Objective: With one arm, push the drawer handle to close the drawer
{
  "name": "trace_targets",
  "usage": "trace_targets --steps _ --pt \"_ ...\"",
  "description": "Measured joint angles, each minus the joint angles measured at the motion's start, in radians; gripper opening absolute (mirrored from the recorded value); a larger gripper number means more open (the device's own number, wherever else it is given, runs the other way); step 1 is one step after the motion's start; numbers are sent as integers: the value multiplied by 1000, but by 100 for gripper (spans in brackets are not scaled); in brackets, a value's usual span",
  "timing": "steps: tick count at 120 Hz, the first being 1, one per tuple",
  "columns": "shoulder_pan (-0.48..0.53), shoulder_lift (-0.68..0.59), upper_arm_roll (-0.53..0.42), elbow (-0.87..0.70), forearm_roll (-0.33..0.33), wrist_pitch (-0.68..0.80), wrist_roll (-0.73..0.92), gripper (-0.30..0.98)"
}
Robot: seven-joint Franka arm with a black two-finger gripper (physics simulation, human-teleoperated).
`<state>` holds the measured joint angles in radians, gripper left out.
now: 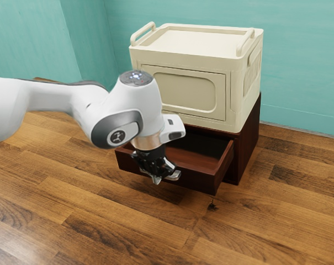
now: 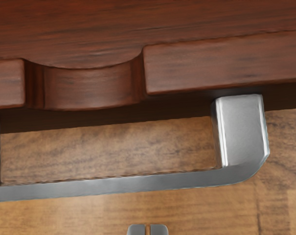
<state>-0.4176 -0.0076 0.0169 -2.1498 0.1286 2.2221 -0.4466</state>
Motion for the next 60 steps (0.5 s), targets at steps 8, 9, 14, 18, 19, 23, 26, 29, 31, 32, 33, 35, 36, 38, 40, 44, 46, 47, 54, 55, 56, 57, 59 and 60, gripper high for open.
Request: trace_targets --steps 8,9,14,18,19,23,26,29,31,32,33,35,36,38,40,44,46,47,54,55,56,57,59,60 --pt "7 9 0 1 1 7 -2 -10" --pt "7 10 0 1 1 8 -2 -10" --pt "12 19 0 3 6 16 -3 -10" --pt "15 25 0 6 9 22 -4 -10" --pt "16 26 0 7 10 23 -5 -10" --pt "19 31 0 8 13 30 -6 -10" --pt "21 35 0 10 16 36 -6 -10" --pt "24 39 0 12 18 43 -7 -10" --pt "26 42 0 13 19 47 -7 -10" --pt "27 43 0 13 20 49 -8 -10" --pt "28 44 0 14 20 51 -8 -10" --pt "30 46 0 14 21 56 -8 -10" --pt "32 47 0 14 22 59 -9 -10" --pt "34 50 0 15 23 64 -9 -10" --pt "37 52 0 15 23 69 -10 -10" --pt "43 56 0 15 28 81 -11 -10" --pt "46 58 0 16 32 86 -12 -10" --pt "47 59 0 17 34 89 -13 -10" --pt "56 67 -1 23 46 106 -17 -10" --pt "57 68 0 26 47 108 -18 -10" --pt "58 71 0 28 48 110 -19 -10" --pt "59 73 0 30 50 112 -19 -10" --pt "61 78 0 36 52 116 -21 -10" --pt "61 81 0 38 53 119 -21 -10"
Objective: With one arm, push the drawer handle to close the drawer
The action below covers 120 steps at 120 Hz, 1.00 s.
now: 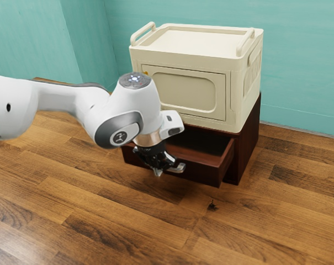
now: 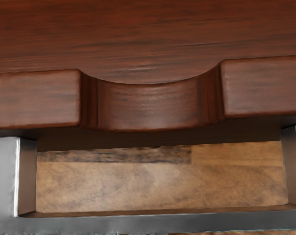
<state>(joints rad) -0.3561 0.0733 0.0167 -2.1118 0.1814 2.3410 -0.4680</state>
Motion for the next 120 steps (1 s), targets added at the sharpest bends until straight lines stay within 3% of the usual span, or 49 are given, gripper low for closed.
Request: trace_targets --steps 46,120 --pt "26 108 1 92 33 115 -23 -10" --pt "71 271 0 250 173 260 -64 -10"
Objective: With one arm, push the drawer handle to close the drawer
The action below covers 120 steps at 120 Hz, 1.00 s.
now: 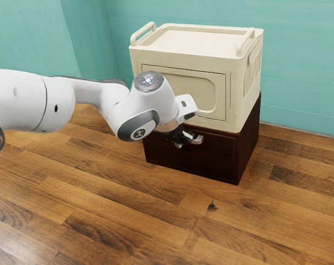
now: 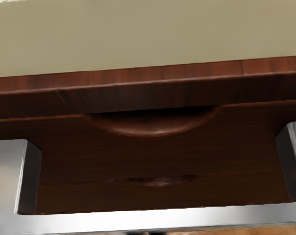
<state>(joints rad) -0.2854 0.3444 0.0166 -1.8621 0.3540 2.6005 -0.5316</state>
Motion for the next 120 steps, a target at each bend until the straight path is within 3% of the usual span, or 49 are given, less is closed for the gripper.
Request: trace_targets --steps 22,43,59,70,88,120 --pt "-4 -64 -1 -51 7 -58 -19 -10" --pt "-40 -273 -1 -215 -7 -158 -41 -10" --pt "-60 -450 0 -285 -65 -295 -53 -10" --pt "-46 -548 2 -276 -116 -442 -60 11" --pt "-45 -577 19 -165 -193 -663 -70 39" --pt "-46 -571 22 -154 -220 -831 -83 60"
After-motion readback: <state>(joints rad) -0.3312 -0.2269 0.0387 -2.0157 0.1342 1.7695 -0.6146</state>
